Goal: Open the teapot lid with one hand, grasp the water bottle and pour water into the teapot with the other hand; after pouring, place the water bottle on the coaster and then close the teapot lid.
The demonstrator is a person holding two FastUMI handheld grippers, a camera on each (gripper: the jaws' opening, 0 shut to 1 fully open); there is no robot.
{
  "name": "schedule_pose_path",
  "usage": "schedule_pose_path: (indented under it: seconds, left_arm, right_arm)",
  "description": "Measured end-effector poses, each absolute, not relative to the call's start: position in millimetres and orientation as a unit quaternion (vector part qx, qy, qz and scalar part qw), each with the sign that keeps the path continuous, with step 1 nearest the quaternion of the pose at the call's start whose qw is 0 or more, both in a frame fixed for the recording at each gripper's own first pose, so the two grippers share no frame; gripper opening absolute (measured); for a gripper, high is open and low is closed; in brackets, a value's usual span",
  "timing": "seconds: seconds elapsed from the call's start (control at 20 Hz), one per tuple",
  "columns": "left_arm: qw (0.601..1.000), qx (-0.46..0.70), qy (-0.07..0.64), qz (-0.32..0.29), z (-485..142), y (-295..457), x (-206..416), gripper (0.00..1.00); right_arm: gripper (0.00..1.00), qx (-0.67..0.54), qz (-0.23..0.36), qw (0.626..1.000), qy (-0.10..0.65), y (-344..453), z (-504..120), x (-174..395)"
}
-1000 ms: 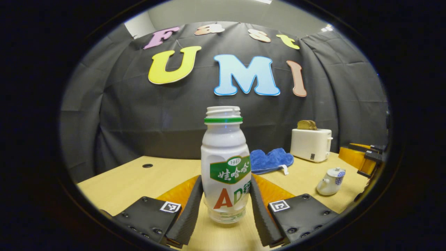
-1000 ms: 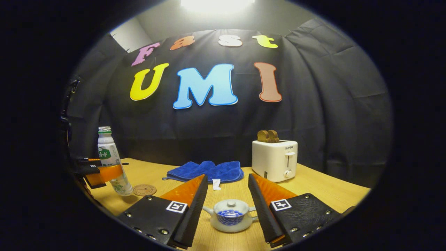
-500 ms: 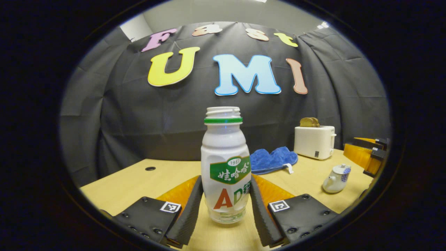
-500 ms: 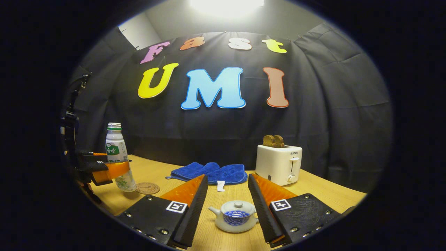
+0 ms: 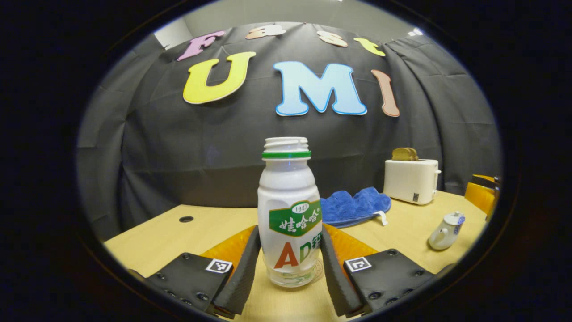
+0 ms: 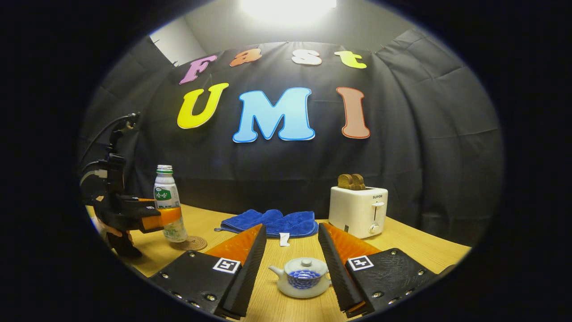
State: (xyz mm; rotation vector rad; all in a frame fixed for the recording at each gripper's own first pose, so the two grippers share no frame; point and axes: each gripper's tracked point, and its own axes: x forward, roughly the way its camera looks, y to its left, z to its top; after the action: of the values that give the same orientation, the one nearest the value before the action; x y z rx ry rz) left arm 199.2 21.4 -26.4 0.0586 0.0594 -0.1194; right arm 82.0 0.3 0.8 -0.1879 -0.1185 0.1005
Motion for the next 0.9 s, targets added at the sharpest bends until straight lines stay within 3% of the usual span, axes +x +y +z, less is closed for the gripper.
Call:
schedule_pose_path:
  seconds: [0.3, 0.85, 0.9]
  left_arm:
    - [0.995, 0.040, 0.036, -0.082, -44, 13, 232, 0.80]
    - [0.996, 0.026, 0.040, -0.079, -52, 12, 232, 0.77]
    - [0.996, 0.026, 0.041, -0.079, -51, 12, 232, 0.87]
  right_arm:
    - [0.73, -0.098, 0.048, 0.993, -0.054, -1, -3, 84]
    - [0.72, -0.102, 0.048, 0.992, -0.051, 0, -5, 86]
    - [0.73, -0.102, 0.048, 0.992, -0.050, 0, -5, 86]
